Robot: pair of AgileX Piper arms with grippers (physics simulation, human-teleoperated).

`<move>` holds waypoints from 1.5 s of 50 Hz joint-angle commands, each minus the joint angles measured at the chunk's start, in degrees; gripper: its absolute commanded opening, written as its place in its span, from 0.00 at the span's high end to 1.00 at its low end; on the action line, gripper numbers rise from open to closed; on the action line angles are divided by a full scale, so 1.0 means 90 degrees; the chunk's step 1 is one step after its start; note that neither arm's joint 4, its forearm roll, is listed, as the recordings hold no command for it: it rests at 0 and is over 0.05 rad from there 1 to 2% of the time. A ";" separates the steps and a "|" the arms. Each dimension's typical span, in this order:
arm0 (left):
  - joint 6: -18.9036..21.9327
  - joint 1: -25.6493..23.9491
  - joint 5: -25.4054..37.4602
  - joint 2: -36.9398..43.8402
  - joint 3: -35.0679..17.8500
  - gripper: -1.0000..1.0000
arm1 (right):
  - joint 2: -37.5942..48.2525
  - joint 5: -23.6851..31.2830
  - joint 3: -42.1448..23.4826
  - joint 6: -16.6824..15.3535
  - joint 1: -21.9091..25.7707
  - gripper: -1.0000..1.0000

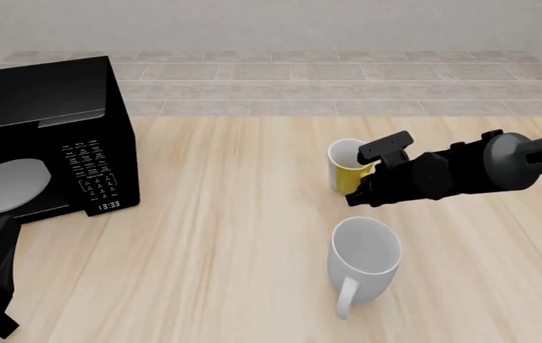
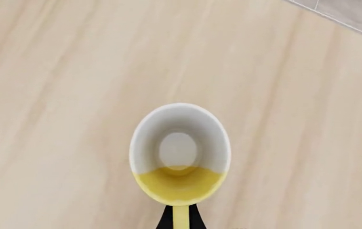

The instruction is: Put the yellow and white mug to the front of the white mug.

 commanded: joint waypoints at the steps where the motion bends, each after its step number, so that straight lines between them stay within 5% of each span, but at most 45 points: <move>1: 0.0001 -0.0001 0.0000 -0.0001 0.0000 0.00 | 0.0328 -0.0109 -0.0039 0.0051 -0.0072 1.00; 10: 0.0000 0.0000 0.0001 -0.0001 0.0000 0.00 | 0.0341 -0.0063 -0.0035 0.0085 -0.0069 1.00; 11: 0.0001 -0.0001 0.0000 -0.0001 0.0000 0.00 | 0.0322 -0.0040 -0.0052 0.0066 -0.0088 0.00; 41: 0.0000 0.0001 0.0003 -0.0006 0.0000 0.00 | -0.0875 0.0453 -0.0017 -0.0182 -0.0179 0.00; 75: 0.0000 0.0002 0.0001 -0.0003 0.0000 0.00 | -0.3019 0.0655 0.0774 0.0010 0.0178 0.00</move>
